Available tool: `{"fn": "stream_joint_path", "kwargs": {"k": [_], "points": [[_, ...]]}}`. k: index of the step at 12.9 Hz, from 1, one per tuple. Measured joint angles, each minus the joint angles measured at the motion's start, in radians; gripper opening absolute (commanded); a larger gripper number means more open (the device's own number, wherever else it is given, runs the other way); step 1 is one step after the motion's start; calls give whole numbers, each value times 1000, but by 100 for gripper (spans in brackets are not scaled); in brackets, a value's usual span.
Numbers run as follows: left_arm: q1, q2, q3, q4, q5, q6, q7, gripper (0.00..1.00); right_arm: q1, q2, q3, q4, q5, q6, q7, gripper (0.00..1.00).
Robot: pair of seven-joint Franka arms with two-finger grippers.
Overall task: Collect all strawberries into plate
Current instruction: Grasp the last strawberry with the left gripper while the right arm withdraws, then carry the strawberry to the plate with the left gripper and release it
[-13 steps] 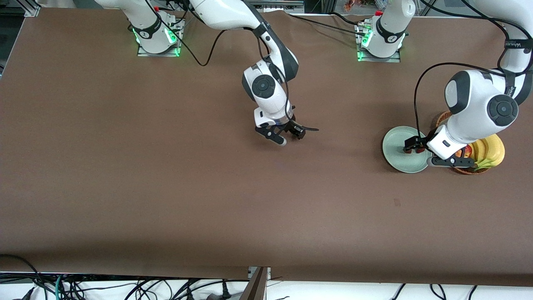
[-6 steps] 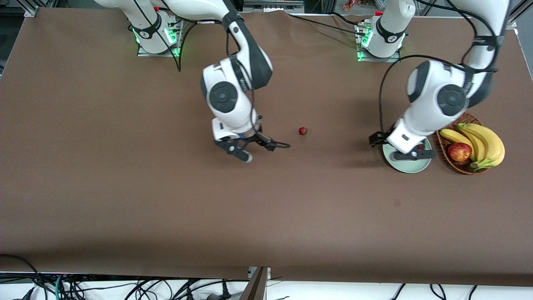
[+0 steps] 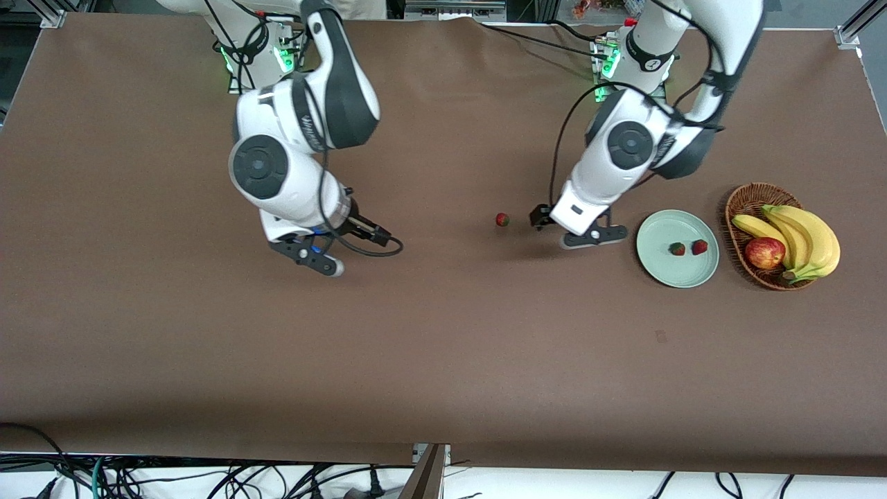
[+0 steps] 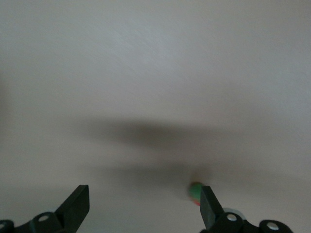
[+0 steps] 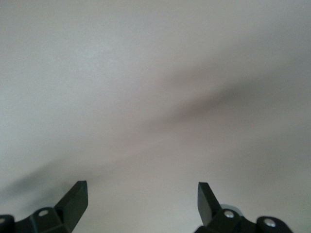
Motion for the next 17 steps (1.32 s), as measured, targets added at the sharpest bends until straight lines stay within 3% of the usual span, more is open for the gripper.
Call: {"fn": "stream_joint_path", "kwargs": {"k": [2,4,6,7,8,9,10,12,14,16,17], "points": [[-68,78,0,-1,19,83,-91,100,1,-44,-61,-16,-3,-75,-87,100],[-110,153,0,14,112,141,-222,100,-1,-80,-107,-27,-43,-129,-174,100],[-126,219,0,51,170,150,-307,100,-11,-135,-89,-43,-140,-139,-227,100],[-129,243,0,66,176,150,-322,100,-37,-170,-47,-53,-193,-140,-242,100],[-132,260,0,74,176,150,-335,95,-84,-209,20,-62,-250,-138,-248,100],[-136,270,0,76,176,150,-353,72,-149,-249,104,-71,-308,-137,-252,100],[-141,276,-1,76,176,150,-365,59,-231,-292,202,-81,-367,-136,-257,100],[-145,280,-1,76,176,148,-385,46,-414,-380,405,-113,-473,-137,-281,100],[-145,278,-2,79,176,144,-407,18,-554,-463,538,-163,-521,-137,-328,100],[-145,278,-3,92,176,121,-416,2,-701,-534,660,-214,-546,-137,-402,100],[-145,278,-2,94,176,113,-417,1,-786,-563,729,-236,-563,-135,-446,100]]}}
